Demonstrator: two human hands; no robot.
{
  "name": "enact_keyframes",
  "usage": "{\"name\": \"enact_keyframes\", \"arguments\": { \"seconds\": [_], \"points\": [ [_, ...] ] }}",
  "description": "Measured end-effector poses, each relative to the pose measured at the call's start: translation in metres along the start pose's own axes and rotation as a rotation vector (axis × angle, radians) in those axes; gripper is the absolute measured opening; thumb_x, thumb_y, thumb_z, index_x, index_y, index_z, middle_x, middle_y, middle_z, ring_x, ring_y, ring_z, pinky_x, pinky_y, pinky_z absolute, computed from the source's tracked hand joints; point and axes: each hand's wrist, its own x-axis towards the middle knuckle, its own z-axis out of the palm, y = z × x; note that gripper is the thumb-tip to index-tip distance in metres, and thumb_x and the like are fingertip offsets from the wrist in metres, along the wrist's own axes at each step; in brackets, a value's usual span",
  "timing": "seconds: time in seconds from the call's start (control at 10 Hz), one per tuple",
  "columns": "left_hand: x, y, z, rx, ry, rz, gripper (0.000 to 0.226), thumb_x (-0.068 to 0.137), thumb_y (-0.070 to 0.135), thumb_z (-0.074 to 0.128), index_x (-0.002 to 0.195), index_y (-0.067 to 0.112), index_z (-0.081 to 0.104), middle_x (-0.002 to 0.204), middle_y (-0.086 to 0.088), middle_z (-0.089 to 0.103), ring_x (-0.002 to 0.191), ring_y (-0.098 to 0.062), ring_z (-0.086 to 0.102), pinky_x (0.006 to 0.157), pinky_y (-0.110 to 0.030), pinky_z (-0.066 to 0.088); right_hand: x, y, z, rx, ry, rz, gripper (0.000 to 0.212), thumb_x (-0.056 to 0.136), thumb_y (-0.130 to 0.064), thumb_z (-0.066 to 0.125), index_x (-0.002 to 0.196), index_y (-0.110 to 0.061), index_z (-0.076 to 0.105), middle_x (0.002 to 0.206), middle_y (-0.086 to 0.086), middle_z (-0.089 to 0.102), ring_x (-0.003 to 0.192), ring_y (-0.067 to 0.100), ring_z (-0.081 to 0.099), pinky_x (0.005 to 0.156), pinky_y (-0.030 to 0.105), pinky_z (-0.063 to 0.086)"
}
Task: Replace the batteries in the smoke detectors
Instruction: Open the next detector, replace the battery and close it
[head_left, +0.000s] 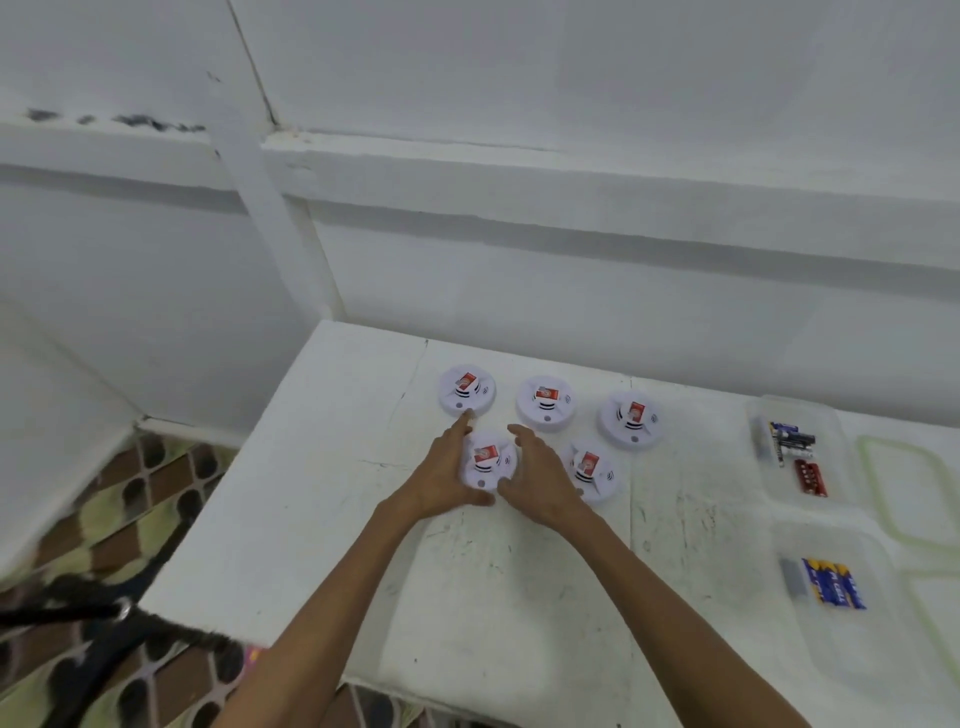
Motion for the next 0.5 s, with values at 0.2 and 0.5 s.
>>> {"name": "enact_keyframes", "arguments": {
  "seconds": [0.2,0.5],
  "points": [
    [-0.009,-0.002,-0.001,-0.027,0.063,0.063,0.129,0.068,0.02,0.094,0.161,0.03,0.005,0.152,-0.008,0.045,0.129,-0.021,0.053,0.099,-0.026,0.042,-0.004,-0.004,0.005,-0.083,-0.073,-0.112,0.088,0.079,-0.018,0.074,0.152,-0.011,0.025,0.144,0.007,0.046,0.131,0.025,0.042,0.111,0.031,0.028],
    [-0.016,0.01,0.001,-0.187,0.089,0.204,0.124,0.058,0.052,0.094,0.157,0.033,0.021,0.143,0.01,0.054,0.128,-0.012,0.055,0.104,-0.033,0.049,-0.014,0.007,-0.016,-0.049,0.108,-0.225,0.055,0.076,-0.033,0.073,0.125,-0.029,0.049,0.125,-0.007,0.058,0.113,0.012,0.054,0.091,0.035,0.05]
  ]
}}
